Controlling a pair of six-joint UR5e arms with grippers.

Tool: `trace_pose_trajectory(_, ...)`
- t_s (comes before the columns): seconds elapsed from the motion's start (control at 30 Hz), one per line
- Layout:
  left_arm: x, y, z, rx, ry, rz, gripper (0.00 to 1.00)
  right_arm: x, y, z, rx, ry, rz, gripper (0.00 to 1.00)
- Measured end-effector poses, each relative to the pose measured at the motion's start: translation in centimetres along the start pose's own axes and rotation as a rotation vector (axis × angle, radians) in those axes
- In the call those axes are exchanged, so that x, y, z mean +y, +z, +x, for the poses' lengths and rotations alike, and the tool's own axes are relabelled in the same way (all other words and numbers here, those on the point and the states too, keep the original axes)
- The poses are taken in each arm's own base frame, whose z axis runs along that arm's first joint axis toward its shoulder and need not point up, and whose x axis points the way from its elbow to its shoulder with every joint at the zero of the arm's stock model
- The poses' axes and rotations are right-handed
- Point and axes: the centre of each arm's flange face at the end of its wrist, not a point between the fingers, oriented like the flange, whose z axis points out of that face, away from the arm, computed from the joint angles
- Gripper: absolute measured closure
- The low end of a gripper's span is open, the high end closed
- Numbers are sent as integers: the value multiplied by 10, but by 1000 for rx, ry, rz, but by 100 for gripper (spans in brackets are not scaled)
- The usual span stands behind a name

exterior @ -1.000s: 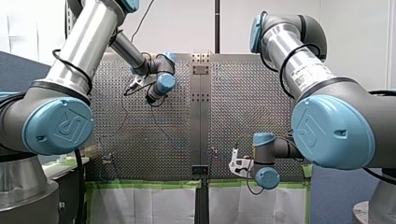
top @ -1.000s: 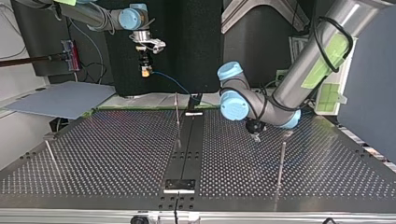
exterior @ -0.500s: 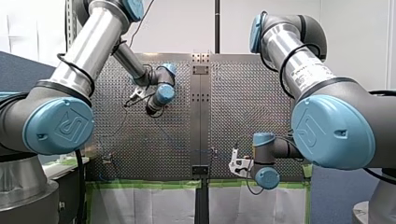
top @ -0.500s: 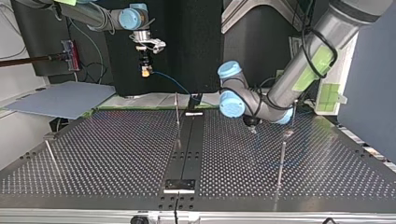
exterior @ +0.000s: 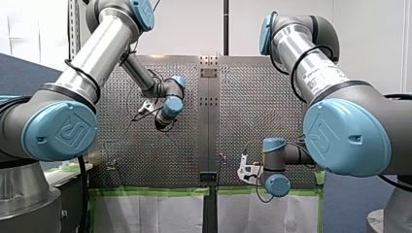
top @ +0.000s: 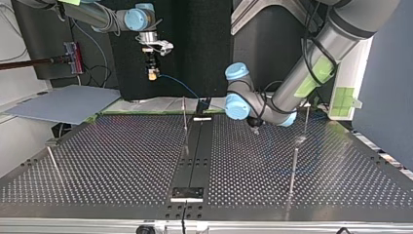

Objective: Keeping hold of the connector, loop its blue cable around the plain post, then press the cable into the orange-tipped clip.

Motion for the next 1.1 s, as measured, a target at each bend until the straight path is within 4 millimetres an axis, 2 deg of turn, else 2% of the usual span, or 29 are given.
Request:
trace_pose_trajectory(0.3, -44, 5, 19, 8, 28, 69, 0, 0, 0, 0, 0, 1, 2, 98)
trace_pose_trajectory(0.5, -59, 13, 33, 22, 34, 81, 0, -1, 0, 0, -1, 1, 2, 98)
trace_pose_trajectory(0.77, -69, 19, 35, 20, 8, 111, 0, -1, 0, 0, -1, 1, 4, 98)
trace_pose_trajectory(0.97, -90, 23, 39, 36, 6, 173, 0, -3, 0, 0, 1, 1, 7, 98)
trace_pose_trajectory(1.1, -109, 24, 50, 58, 13, 224, 0, -3, 1, 0, 3, -1, 9, 98)
